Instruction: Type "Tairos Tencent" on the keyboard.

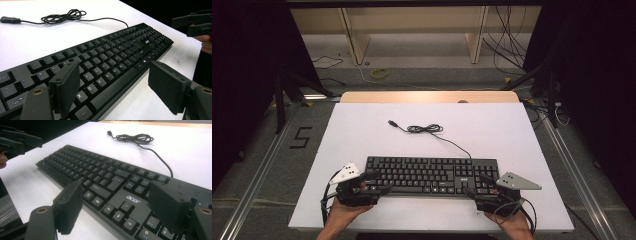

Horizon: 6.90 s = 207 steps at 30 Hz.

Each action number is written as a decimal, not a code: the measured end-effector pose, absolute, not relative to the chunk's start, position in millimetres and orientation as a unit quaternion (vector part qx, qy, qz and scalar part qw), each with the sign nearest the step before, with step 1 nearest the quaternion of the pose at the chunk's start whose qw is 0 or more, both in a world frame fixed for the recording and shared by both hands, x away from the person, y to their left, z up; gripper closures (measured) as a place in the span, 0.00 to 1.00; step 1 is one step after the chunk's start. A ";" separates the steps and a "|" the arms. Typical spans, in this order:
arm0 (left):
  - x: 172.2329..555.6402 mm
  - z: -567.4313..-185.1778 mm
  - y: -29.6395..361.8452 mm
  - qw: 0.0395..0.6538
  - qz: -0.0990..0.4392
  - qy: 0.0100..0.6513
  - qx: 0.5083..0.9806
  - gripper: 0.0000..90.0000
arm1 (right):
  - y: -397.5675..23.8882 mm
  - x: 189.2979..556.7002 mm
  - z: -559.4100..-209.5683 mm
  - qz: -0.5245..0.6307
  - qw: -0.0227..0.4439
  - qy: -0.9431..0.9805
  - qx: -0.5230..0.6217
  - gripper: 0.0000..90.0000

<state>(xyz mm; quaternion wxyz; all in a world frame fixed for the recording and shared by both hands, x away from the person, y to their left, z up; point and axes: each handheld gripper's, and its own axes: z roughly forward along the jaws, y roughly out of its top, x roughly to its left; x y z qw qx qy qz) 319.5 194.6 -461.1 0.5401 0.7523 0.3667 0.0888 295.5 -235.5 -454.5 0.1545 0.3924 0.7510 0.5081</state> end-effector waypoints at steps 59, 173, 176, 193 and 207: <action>331.9 -469.8 219.8 0.458 0.119 0.464 0.749 0.66 | -107.9 358.9 -446.4 0.465 0.083 0.817 0.332 0.52; 341.5 -470.7 220.8 0.445 0.102 0.467 0.758 0.64 | -43.7 389.6 -458.3 0.441 0.042 0.830 0.340 0.66; 343.4 -469.2 219.4 0.447 0.099 0.470 0.755 0.55 | -48.1 386.4 -457.3 0.445 0.040 0.829 0.337 0.60; 354.8 -464.7 215.1 0.452 0.103 0.476 0.747 0.43 | -72.5 375.1 -455.1 0.455 0.044 0.820 0.343 0.46; 362.8 -469.0 209.4 0.426 0.110 0.470 0.765 0.81 | -89.2 368.0 -455.6 0.460 0.051 0.815 0.348 0.40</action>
